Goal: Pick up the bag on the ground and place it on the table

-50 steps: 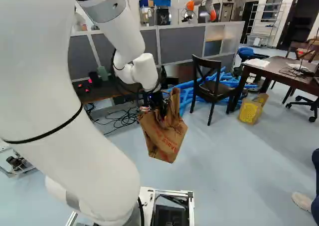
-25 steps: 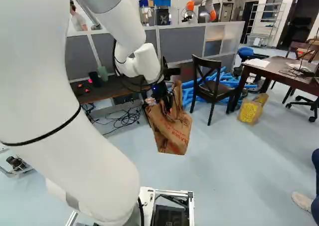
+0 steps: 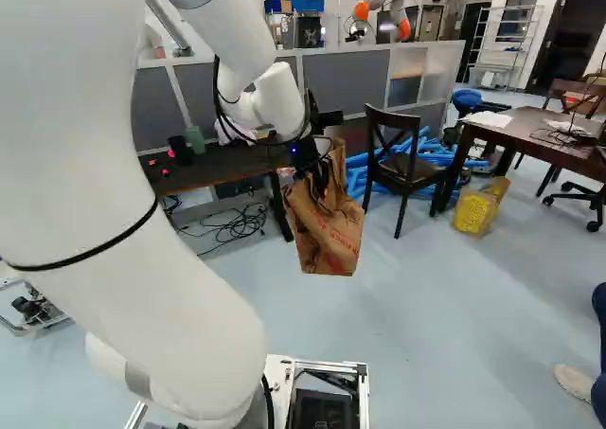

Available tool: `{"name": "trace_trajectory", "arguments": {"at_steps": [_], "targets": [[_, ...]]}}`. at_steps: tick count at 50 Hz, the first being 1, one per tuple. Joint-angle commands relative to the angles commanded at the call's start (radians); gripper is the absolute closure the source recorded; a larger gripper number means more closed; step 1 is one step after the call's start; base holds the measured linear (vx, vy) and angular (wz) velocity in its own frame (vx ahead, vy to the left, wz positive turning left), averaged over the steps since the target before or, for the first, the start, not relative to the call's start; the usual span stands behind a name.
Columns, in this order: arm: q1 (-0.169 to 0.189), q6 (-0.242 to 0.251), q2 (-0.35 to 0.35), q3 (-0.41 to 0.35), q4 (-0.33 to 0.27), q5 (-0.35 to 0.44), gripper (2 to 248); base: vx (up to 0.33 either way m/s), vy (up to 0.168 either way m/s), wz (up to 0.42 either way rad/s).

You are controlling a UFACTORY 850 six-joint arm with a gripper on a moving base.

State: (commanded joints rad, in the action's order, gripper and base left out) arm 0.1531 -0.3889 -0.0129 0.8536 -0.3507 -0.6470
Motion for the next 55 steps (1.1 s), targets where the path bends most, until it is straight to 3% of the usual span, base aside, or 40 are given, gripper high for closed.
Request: {"name": "trace_trajectory", "arguments": {"at_steps": [31, 55], "targets": [[-0.019, 0.000, -0.041, 0.145, 0.154, -0.105, 229, 0.000, 0.000, 0.000], [-0.032, 0.000, -0.082, 0.265, 0.192, -0.175, 229, 0.000, 0.000, 0.000]]}}
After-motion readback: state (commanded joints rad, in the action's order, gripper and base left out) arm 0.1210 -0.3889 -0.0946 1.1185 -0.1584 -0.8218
